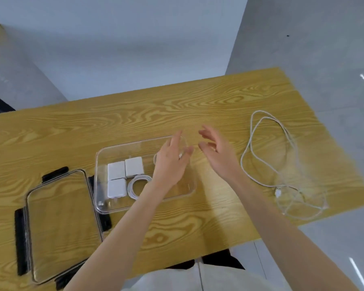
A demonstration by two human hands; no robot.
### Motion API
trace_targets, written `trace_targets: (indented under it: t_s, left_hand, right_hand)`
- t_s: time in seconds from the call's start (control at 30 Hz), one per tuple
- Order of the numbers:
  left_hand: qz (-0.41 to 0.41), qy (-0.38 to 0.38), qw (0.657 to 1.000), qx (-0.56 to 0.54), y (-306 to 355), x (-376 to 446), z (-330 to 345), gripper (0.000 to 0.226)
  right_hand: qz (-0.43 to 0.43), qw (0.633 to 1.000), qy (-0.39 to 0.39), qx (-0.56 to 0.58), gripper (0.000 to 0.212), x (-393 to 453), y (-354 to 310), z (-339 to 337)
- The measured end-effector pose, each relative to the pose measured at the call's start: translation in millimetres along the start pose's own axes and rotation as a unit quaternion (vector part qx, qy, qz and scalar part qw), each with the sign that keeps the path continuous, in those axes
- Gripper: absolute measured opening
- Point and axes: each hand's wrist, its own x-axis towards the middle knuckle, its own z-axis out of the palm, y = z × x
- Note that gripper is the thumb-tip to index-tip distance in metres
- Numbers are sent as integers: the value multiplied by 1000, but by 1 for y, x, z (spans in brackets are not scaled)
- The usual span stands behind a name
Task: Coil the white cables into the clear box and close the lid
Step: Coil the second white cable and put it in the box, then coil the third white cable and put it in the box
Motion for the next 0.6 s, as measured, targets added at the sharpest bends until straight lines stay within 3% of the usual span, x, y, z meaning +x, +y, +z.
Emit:
trace_targets:
  t_s: [0.13, 0.33, 0.5, 0.6]
  left_hand:
    - [63, -46, 997, 2, 44, 5, 51, 51]
    - [79, -132, 988, 18, 85, 2, 132, 37]
    - [33, -198, 978, 54, 94, -4, 177, 23]
    - [12, -223, 972, 70, 93, -5, 196, 19]
  right_hand:
    - [4, 994, 89, -64, 37, -15, 18, -68]
    - [77, 976, 145, -143, 39, -45, 74, -152]
    - [161, 968, 92, -167, 40, -59, 125, -184]
    - [179, 965, 37, -186, 53, -62, 146, -188]
